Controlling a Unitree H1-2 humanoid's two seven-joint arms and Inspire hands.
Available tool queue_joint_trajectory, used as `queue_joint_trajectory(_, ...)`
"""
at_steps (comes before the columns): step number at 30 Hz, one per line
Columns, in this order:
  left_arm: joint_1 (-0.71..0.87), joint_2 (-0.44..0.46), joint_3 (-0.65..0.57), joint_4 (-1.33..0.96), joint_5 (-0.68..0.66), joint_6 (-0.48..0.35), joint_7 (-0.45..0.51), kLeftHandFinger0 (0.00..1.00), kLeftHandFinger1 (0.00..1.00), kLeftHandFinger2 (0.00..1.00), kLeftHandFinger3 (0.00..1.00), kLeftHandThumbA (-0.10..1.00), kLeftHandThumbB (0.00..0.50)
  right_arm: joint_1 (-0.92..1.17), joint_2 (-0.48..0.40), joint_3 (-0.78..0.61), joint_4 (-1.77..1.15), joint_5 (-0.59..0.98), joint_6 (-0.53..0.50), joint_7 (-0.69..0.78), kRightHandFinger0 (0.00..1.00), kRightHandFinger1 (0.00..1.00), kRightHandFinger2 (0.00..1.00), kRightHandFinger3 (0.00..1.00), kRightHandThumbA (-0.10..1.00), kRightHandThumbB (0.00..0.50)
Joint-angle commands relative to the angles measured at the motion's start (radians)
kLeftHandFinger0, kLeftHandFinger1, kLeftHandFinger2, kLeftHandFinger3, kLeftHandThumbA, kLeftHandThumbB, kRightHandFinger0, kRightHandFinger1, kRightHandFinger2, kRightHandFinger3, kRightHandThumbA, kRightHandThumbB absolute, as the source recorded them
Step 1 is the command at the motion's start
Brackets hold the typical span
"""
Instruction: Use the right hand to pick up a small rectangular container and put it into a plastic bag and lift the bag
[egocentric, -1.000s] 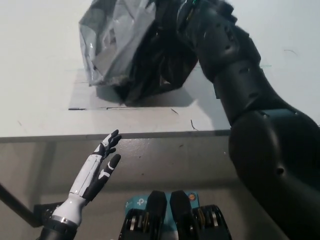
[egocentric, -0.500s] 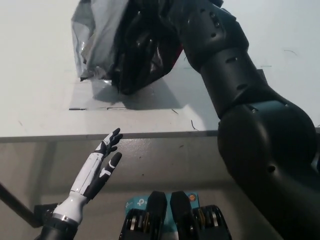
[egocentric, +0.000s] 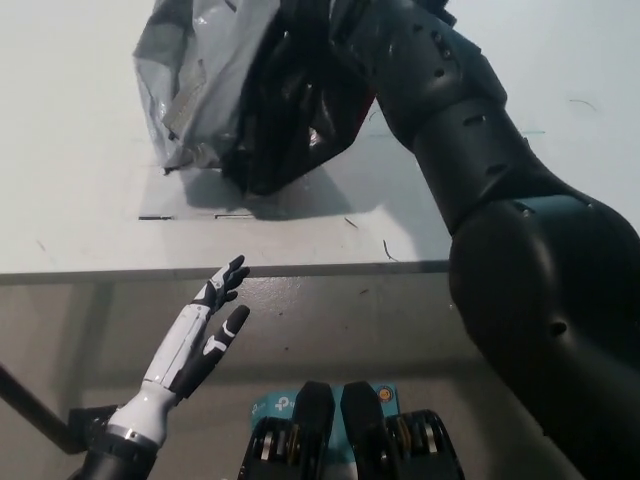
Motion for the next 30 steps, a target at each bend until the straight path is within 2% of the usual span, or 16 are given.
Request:
queue_joint_trajectory(1,0.0,0.007,-0.007,-0.016,0.013,-0.026,-0.005,1.0,1.0,1.0,1.0,0.94,0.174,-0.006,-0.019,-0.014,0.024,0.035,-0.103,0.09,0.03,0.17,0.56,0.69,0.32,0.013)
queue_joint_trajectory(2,-0.001,0.006,-0.007,-0.017,0.011,-0.024,-0.005,1.0,1.0,1.0,1.0,0.94,0.174,-0.001,-0.021,-0.007,0.029,0.024,-0.119,0.083,0.03,0.17,0.56,0.69,0.32,0.013)
queue_joint_trajectory(3,-0.001,0.004,-0.007,-0.018,0.009,-0.023,-0.005,1.0,1.0,1.0,1.0,0.93,0.175,0.004,-0.026,0.015,0.034,-0.002,-0.133,0.072,0.13,0.26,0.61,0.78,0.39,0.044)
queue_joint_trajectory(4,-0.004,0.003,-0.006,-0.019,0.002,-0.019,-0.008,1.0,1.0,1.0,1.0,0.92,0.171,0.013,-0.039,0.07,0.035,-0.059,-0.131,0.068,0.71,0.97,1.0,1.0,0.66,0.254)
queue_joint_trajectory(5,-0.006,0.004,-0.005,-0.02,-0.002,-0.015,-0.009,1.0,1.0,1.0,1.0,0.92,0.171,0.016,-0.048,0.114,0.035,-0.097,-0.127,0.072,0.91,1.0,1.0,1.0,0.72,0.269)
queue_joint_trajectory(6,-0.008,0.005,-0.004,-0.02,-0.003,-0.014,-0.01,1.0,1.0,1.0,1.0,0.92,0.172,0.016,-0.059,0.17,0.038,-0.145,-0.121,0.085,1.0,1.0,1.0,1.0,0.89,0.314)
queue_joint_trajectory(7,-0.012,0.008,-0.004,-0.021,0.0,-0.012,-0.011,1.0,1.0,1.0,1.0,0.93,0.177,0.016,-0.08,0.268,0.047,-0.229,-0.12,0.103,1.0,1.0,1.0,1.0,0.96,0.419)
queue_joint_trajectory(9,-0.015,0.01,-0.005,-0.022,0.006,-0.01,-0.01,1.0,1.0,1.0,1.0,0.93,0.182,0.014,-0.104,0.361,0.057,-0.298,-0.117,0.102,1.0,1.0,1.0,1.0,0.95,0.469)
queue_joint_trajectory(11,-0.018,0.011,-0.005,-0.02,0.007,-0.012,-0.01,1.0,1.0,1.0,1.0,0.94,0.183,0.012,-0.118,0.42,0.061,-0.332,-0.108,0.089,1.0,1.0,1.0,1.0,0.92,0.476)
queue_joint_trajectory(13,-0.019,0.014,-0.007,-0.019,0.017,-0.017,-0.008,0.99,1.0,1.0,1.0,0.95,0.186,0.018,-0.148,0.566,0.066,-0.441,-0.148,0.099,1.0,1.0,1.0,1.0,0.9,0.44)
queue_joint_trajectory(17,-0.018,0.014,-0.007,-0.017,0.023,-0.021,-0.004,0.97,1.0,1.0,1.0,0.97,0.187,0.02,-0.166,0.642,0.055,-0.46,-0.125,0.099,1.0,1.0,1.0,1.0,0.81,0.447)
queue_joint_trajectory(19,-0.019,0.014,-0.007,-0.014,0.023,-0.026,-0.004,0.97,1.0,1.0,1.0,0.97,0.188,0.022,-0.175,0.674,0.053,-0.464,-0.113,0.093,1.0,1.0,1.0,1.0,0.74,0.432)
queue_joint_trajectory(21,-0.023,0.014,-0.006,-0.011,0.019,-0.029,-0.006,1.0,1.0,1.0,1.0,0.96,0.174,0.019,-0.184,0.692,0.053,-0.462,-0.099,0.094,1.0,1.0,1.0,1.0,0.69,0.437)
queue_joint_trajectory(24,-0.029,0.013,-0.003,-0.009,0.012,-0.031,-0.006,1.0,1.0,1.0,1.0,0.96,0.171,0.006,-0.198,0.753,0.053,-0.506,-0.083,0.104,1.0,1.0,1.0,1.0,0.81,0.462)
queue_joint_trajectory(25,-0.028,0.012,-0.002,-0.015,0.01,-0.024,-0.008,1.0,1.0,1.0,1.0,0.94,0.176,-0.002,-0.208,0.789,0.047,-0.533,-0.079,0.117,1.0,1.0,1.0,1.0,0.9,0.487)
queue_joint_trajectory(30,-0.031,0.013,-0.003,-0.01,0.012,-0.028,-0.008,0.99,1.0,1.0,1.0,0.96,0.17,-0.024,-0.235,0.857,0.022,-0.585,-0.065,0.126,1.0,1.0,1.0,1.0,0.91,0.5)
